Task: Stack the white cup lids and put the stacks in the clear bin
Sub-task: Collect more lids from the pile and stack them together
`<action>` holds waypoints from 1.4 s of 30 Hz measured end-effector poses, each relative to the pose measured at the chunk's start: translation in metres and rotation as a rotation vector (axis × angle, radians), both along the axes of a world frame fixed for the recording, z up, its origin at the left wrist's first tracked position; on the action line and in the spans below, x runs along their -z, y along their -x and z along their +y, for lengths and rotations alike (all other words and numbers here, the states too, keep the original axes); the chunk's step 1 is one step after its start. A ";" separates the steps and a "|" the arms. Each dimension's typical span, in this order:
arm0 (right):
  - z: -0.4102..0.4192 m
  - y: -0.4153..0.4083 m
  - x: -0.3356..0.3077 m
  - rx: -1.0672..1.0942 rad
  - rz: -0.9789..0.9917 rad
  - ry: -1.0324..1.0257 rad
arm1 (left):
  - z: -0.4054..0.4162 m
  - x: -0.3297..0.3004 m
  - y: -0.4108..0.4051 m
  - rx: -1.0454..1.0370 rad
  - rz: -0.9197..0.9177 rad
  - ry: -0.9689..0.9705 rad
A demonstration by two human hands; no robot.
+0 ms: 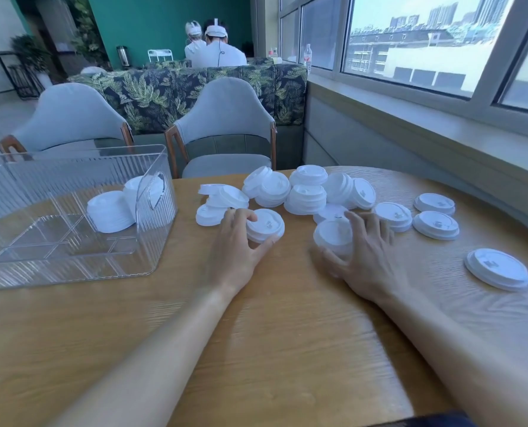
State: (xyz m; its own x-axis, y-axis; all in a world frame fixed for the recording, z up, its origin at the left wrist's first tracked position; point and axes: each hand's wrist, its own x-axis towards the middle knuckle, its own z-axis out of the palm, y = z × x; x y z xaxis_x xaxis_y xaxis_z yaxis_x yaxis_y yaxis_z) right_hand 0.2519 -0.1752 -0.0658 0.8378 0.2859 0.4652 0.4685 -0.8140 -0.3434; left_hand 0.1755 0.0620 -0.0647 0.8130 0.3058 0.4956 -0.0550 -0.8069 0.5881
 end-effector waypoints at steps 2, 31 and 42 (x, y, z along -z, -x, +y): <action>-0.001 0.013 0.000 -0.036 0.033 0.027 | -0.003 0.001 0.009 0.030 -0.004 0.008; -0.002 0.063 -0.005 -0.232 0.309 -0.064 | -0.017 0.005 0.043 -0.025 0.240 -0.108; 0.000 0.065 -0.003 -0.271 0.217 0.031 | -0.019 0.003 0.047 0.005 0.139 0.064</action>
State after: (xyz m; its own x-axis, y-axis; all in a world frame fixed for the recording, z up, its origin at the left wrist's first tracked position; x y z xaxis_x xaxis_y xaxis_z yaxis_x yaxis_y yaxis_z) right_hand 0.1865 -0.1748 -0.0629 0.8077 0.5231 0.2722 0.5881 -0.6815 -0.4355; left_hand 0.1286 0.0435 -0.0681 0.8742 0.3285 0.3576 0.0266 -0.7678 0.6402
